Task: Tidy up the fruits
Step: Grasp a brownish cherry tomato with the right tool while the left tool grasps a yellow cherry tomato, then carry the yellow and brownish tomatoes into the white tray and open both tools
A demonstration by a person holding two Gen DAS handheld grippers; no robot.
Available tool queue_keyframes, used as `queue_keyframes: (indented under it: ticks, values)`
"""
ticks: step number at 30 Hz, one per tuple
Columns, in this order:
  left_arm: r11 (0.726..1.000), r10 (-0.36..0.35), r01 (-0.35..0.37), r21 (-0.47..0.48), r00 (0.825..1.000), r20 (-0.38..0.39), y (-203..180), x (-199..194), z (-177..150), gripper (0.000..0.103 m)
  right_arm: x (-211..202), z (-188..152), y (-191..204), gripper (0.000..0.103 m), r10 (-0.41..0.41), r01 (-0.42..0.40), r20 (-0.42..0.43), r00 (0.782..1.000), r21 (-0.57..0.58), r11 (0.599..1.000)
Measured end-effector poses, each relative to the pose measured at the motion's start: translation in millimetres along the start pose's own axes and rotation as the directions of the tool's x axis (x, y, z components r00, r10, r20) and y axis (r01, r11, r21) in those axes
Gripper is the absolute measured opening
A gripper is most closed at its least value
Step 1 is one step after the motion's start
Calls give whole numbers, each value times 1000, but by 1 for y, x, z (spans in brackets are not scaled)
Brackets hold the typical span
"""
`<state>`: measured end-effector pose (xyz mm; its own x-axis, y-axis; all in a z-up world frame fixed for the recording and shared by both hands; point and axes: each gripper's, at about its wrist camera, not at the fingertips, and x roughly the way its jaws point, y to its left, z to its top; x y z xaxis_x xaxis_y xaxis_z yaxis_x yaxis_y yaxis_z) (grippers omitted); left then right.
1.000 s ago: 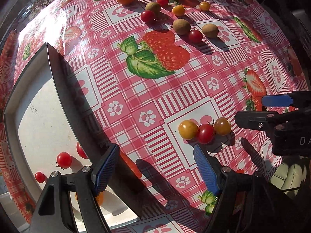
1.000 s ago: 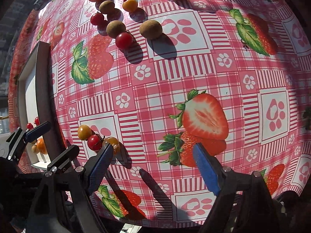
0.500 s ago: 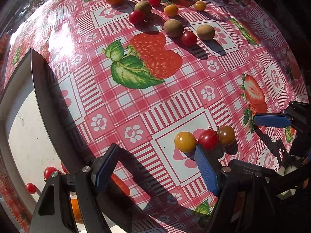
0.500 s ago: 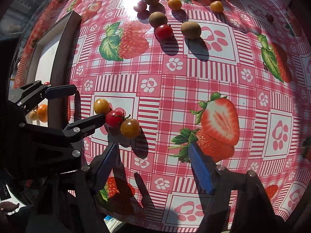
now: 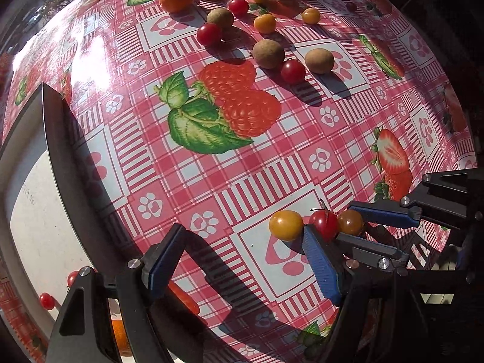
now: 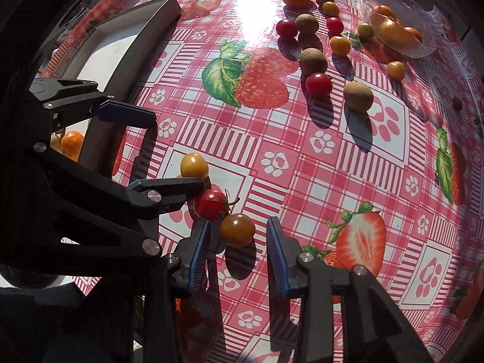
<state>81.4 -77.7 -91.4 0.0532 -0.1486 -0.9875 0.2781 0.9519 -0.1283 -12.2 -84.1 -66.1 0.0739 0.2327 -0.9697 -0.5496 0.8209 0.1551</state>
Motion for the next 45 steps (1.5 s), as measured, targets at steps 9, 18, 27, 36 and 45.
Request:
queue_keyframes:
  ticks: [9,18,27,36,45]
  values:
    - [999,42,-42,28,999,17,-17,-1,1,43,-4,-11,-31,23,58,-55,-13,998,183,982]
    - [996,-71,71,-45,998,-1,-19,-9,-11,22,-11,-5,-43,23,81,-78,-2,997,258,963]
    - [990,-84,90,-111,995,57,5,-38,-25,22,-27,-2,-57,23,105,-107,25,994,293,950]
    - [977,-75,99,-187,989,130,51,-65,-35,22,-38,19,-49,23,113,-118,34,993,287,951]
    - [953,-33,86,-291,983,181,98,-86,-58,22,-43,58,-9,23,127,-133,45,991,204,970]
